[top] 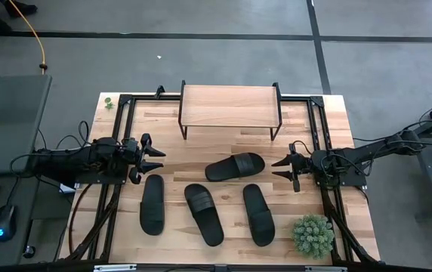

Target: Pick and place slides into the shelf

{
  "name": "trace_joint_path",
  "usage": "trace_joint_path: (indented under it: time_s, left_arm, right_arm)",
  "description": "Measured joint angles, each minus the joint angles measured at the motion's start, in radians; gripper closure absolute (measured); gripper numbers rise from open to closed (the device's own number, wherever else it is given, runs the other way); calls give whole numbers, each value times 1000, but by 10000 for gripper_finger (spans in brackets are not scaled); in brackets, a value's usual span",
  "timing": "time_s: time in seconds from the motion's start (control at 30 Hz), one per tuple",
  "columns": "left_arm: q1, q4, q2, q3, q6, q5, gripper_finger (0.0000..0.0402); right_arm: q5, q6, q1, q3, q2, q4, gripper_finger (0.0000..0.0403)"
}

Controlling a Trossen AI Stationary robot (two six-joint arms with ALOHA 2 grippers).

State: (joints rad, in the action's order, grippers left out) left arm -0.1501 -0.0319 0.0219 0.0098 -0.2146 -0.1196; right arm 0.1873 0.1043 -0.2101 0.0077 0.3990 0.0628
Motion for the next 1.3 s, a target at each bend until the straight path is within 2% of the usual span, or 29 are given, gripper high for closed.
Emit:
trace_joint_path:
  time_s: [1.13,1.3]
  left_arm:
    - [0,0,0,0,0,0,224]
    - [0,0,0,0,0,0,224]
  right_arm:
    - [4,1,0,0,0,1,273]
    - [4,73,0,0,0,1,273]
